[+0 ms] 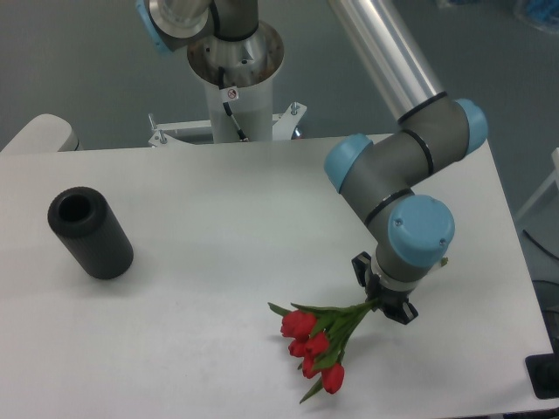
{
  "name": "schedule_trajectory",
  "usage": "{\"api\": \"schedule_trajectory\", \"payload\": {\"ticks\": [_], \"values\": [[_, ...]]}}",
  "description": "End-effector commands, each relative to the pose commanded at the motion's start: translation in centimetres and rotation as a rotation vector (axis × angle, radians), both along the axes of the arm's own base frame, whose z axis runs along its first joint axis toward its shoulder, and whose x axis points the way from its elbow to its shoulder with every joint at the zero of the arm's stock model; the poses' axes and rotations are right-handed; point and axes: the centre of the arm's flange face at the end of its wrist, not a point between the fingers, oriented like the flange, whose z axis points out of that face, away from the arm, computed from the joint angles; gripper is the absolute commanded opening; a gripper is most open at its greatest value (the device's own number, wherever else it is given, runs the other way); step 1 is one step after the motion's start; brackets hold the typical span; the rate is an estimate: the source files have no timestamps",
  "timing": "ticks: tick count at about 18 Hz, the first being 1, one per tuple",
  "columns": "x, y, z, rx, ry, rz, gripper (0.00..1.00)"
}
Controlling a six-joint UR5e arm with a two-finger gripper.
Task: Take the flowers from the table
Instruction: 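Lift the grasped tulips off the table and pull them back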
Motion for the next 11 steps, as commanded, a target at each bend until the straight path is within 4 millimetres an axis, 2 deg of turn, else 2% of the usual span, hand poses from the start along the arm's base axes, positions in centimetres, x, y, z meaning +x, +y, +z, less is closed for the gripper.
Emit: {"api": "schedule_trajectory", "payload": {"ticks": [11], "values": [[0.89, 0.51, -0.25, -0.025, 0.017, -0.021, 0.00]]}}
